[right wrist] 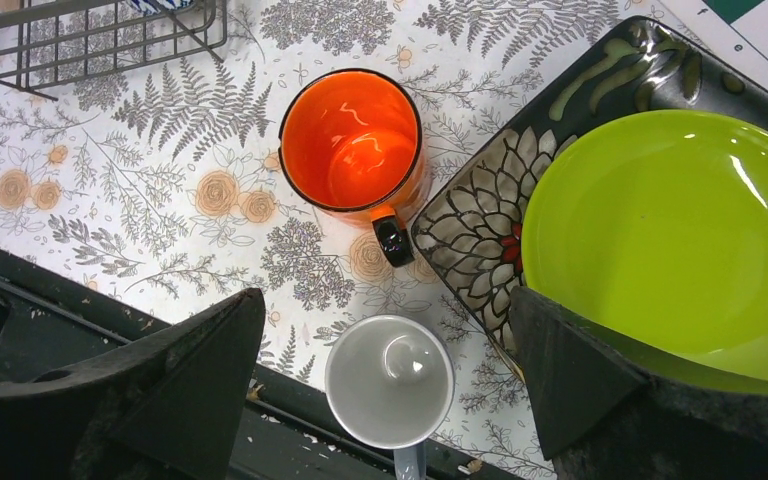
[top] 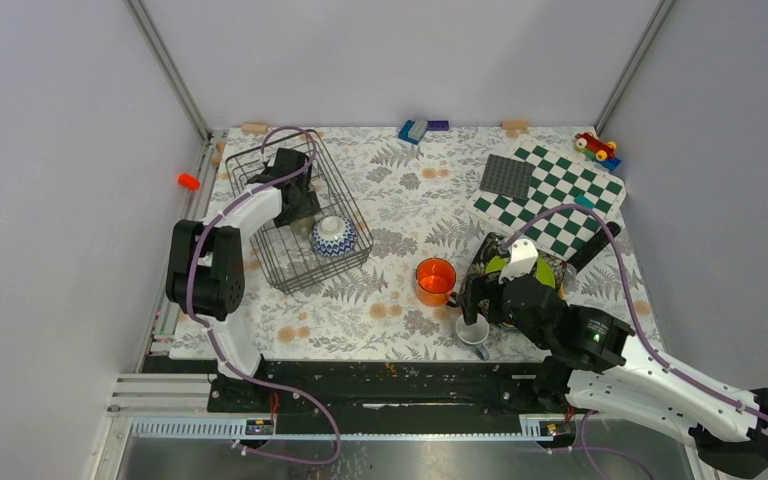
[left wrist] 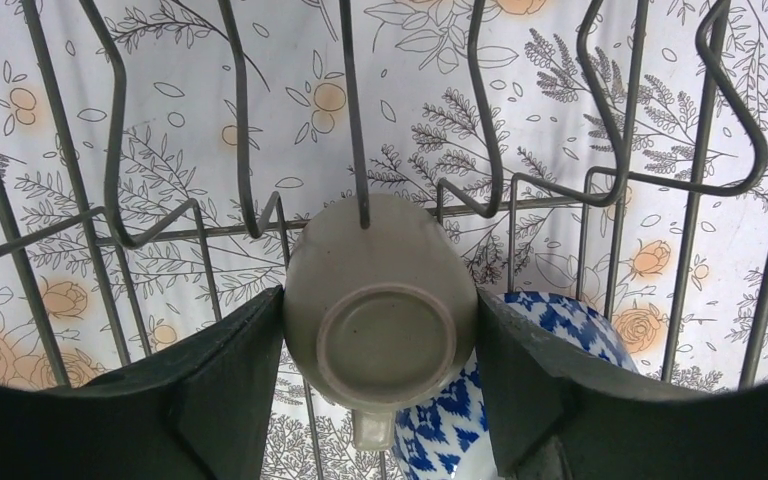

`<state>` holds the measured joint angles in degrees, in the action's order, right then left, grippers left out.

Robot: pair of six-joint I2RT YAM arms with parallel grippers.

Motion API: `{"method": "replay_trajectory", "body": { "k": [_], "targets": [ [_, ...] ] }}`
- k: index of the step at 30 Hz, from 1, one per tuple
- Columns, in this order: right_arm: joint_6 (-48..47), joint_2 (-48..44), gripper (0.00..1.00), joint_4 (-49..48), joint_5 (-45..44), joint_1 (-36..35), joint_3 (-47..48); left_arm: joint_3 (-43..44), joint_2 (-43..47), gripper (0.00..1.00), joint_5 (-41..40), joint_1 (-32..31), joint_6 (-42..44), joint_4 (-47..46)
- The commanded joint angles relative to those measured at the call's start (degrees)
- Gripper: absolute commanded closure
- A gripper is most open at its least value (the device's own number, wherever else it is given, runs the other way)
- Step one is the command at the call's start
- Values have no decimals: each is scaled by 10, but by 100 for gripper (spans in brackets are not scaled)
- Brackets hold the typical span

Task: Unload the mixed dishes from the dish rack
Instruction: Pick up the cup from the dish rack.

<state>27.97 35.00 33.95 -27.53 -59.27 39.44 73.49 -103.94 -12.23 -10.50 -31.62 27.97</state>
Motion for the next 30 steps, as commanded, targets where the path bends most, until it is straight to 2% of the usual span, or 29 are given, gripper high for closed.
{"method": "replay_trajectory", "body": {
  "k": [1,7,10,16,19,23,28,30],
  "targets": [
    [10,-3,0,-6,-42,-3,1,-1,24,59,14,4,-6,1],
    [20,-6,1,-7,-46,-3,3,-22,73,78,0,5,-16,2],
    [29,-12,1,-20,-42,-3,2,-34,115,82,-12,5,-27,0],
    [38,-34,0,-133,-2,-3,-23,-84,236,91,-2,5,-50,-37],
    [30,-43,1,-210,30,-3,-41,-140,313,92,65,5,-61,-104],
    [39,-32,0,-321,83,-3,-61,-226,425,94,215,5,-100,-252],
    [58,23,0,-480,176,-3,-65,-314,503,100,403,0,-218,-463],
    [63,57,0,-540,228,-3,-60,-343,523,100,436,-20,-273,-550]
  ]
}}
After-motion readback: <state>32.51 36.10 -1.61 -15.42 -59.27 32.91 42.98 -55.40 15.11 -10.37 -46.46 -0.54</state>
